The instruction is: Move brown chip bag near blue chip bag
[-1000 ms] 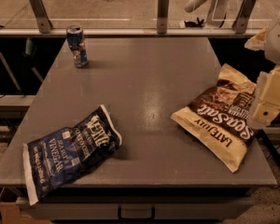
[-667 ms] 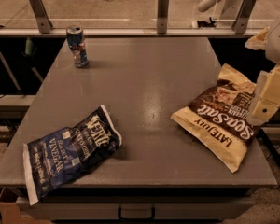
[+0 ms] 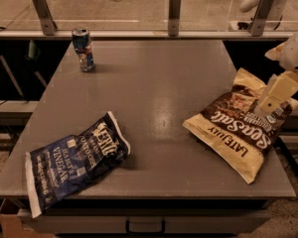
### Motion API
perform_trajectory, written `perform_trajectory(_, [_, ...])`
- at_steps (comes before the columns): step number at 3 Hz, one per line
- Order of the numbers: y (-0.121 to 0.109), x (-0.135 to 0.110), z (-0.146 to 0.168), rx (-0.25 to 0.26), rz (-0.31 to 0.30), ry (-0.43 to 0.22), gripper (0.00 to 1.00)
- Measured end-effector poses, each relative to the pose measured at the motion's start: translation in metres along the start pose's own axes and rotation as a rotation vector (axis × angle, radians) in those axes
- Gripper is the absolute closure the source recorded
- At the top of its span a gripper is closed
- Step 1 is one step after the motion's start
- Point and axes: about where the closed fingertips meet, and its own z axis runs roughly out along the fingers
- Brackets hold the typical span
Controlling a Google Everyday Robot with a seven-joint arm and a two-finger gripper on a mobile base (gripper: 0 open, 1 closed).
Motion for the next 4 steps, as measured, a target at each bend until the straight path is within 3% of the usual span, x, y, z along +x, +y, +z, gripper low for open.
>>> perform_trajectory(1, [-0.023,0.024,0.045,-0.046,0.097,-0.016,0.00])
perform_trajectory(2, [-0.027,0.038,0.071,-0.094,0.172,-0.001,0.17])
perform_trajectory(4, [-0.037,0.029,0.057,-0.107,0.215,-0.044,0.65])
